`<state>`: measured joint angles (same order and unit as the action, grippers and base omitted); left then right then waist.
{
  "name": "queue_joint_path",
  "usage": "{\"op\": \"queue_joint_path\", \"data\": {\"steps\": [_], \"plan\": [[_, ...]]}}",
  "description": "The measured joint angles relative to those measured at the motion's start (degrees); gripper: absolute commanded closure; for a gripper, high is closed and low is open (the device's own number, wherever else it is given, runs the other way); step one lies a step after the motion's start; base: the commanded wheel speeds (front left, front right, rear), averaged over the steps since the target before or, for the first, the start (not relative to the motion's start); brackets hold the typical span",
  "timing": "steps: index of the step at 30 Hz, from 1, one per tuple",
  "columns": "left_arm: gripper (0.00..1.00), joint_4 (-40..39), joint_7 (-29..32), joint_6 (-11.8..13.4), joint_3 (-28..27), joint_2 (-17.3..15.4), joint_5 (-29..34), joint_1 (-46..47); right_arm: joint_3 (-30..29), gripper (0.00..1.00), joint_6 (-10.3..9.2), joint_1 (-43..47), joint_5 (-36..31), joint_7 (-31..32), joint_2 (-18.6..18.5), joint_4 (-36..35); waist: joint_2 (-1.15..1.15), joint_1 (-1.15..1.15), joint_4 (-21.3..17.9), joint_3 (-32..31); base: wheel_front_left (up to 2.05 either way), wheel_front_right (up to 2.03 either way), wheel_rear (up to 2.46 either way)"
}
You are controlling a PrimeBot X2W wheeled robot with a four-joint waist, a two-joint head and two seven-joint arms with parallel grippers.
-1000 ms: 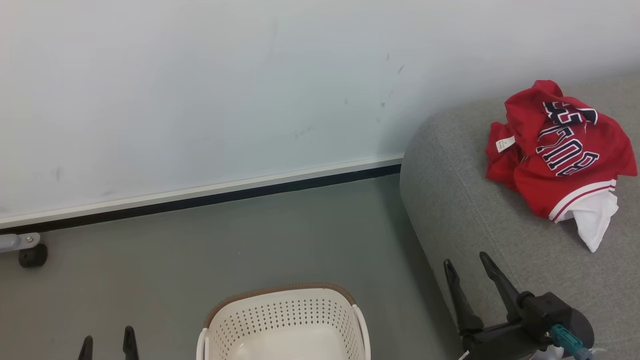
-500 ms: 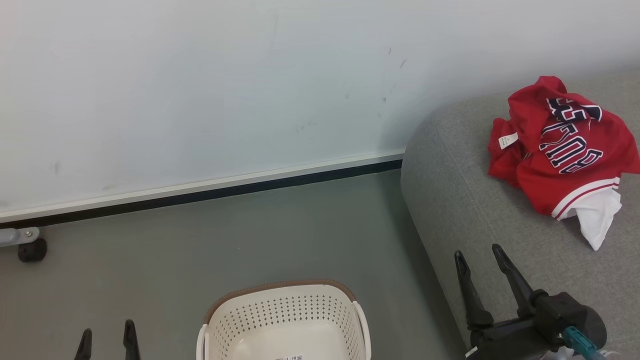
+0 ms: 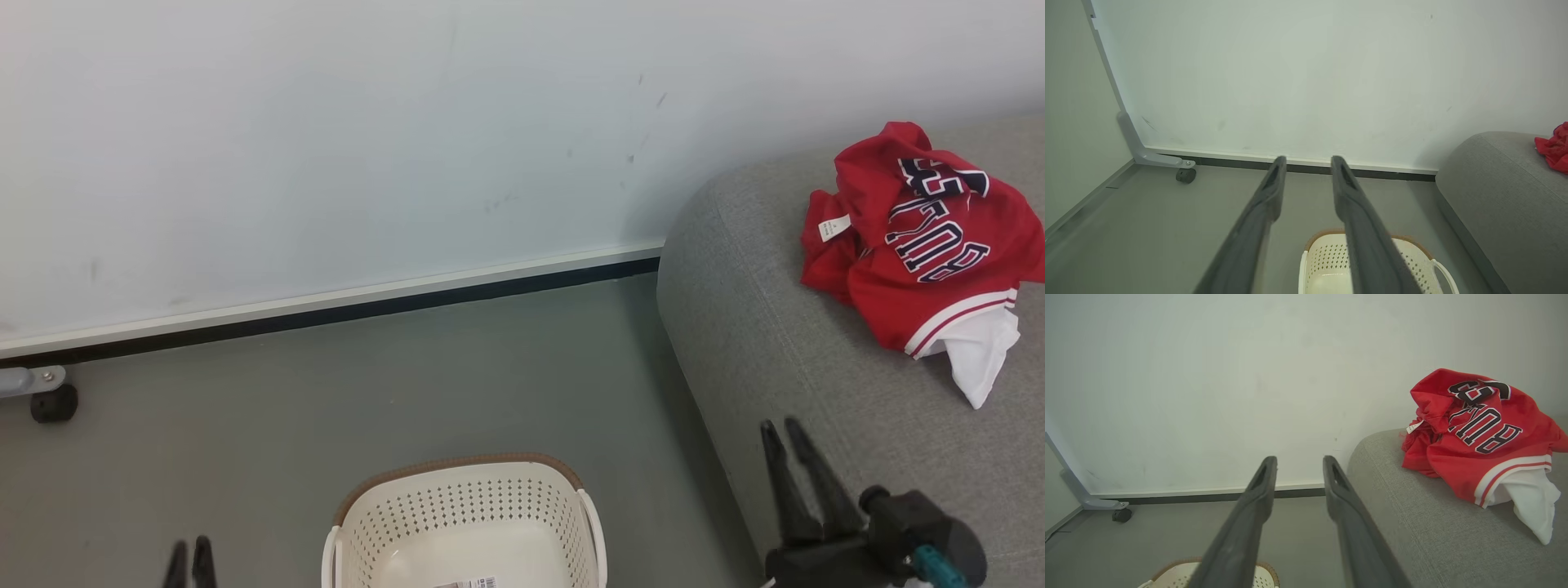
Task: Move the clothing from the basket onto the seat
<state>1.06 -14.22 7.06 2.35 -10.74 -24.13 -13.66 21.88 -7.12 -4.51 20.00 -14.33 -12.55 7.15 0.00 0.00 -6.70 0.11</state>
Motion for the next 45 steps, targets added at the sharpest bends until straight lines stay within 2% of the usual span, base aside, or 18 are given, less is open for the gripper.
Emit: {"op": "queue_joint_path", "data": {"steps": [9, 45], "plan": [[1.00, 2.36, 1.12, -0.57, 0.22, 1.47, -2.08, 0.23, -1.11, 1.00, 0.58, 1.89, 2.49, 1.15, 1.03, 2.49, 0.00, 0.00, 0.21, 0.05, 0.00, 0.00, 0.00], [1.00, 7.50, 9.16, -5.59, -3.07, 3.86, -27.58, 6.22, -12.24, 1.00, 5.65, 1.48, 29.63, 9.28, 4.50, 5.15, 0.00, 0.00, 2.84, 0.02, 0.00, 0.00, 0.00]]}}
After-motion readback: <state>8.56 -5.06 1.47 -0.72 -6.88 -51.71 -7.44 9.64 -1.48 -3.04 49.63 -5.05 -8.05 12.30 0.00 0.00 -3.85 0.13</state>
